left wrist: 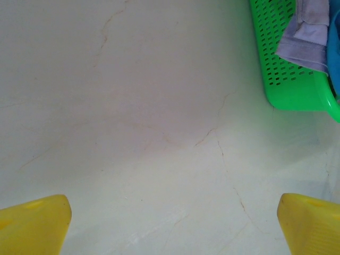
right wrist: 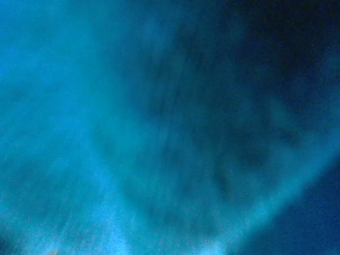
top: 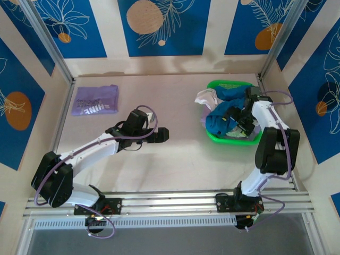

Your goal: Fold and stack the t-shirts

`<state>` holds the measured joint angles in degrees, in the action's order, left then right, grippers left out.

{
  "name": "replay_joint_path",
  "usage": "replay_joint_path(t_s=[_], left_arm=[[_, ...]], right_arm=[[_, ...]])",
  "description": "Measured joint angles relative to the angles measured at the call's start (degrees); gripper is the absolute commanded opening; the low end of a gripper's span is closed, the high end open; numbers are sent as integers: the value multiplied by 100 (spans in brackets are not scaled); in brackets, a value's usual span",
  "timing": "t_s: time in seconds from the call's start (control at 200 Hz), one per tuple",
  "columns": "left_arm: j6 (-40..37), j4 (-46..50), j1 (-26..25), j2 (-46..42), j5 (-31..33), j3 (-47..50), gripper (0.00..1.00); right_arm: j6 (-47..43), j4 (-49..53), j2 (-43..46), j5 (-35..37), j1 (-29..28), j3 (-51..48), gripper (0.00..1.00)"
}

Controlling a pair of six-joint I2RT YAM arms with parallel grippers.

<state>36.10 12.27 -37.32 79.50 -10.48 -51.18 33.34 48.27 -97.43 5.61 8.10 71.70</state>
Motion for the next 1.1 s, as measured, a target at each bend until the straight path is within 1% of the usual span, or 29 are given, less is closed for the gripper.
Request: replay_joint_path(t_s=[0.115, 0.19, 0.425, 0.55, 0.72, 0.795, 0.87, 1.03, 1.1], left_arm=[[48, -46, 0, 61, -35, 2, 99], [94, -81, 0, 63, -42, 7, 99], [142, -151, -2, 229, -57, 7, 99], [146, -160, -2, 238, -57, 4, 99], [151, -195, -2, 238, -57, 4, 99], [151, -219, -2, 238, -57, 4, 99], [151, -240, -4, 249, -57, 2, 99], [192, -315, -9, 385, -59, -4, 99], [216, -345, -22, 468, -61, -17, 99]], right_arm=[[-76, -61, -490, 48, 212, 195, 99], [-201, 37, -793, 70, 321, 557, 99], [-680, 177, -2024, 328, 614, 2424, 99], [-890, 199, -1952, 348, 590, 2625, 99], [-1078, 282, -1261, 297, 380, 2529, 100], [-1169, 323, -1019, 225, 315, 2573, 95], [-1281, 382, -990, 195, 321, 2710, 91], [-1467, 525, -1425, 197, 398, 3161, 79], [-1543, 540, -1685, 221, 402, 3366, 65]])
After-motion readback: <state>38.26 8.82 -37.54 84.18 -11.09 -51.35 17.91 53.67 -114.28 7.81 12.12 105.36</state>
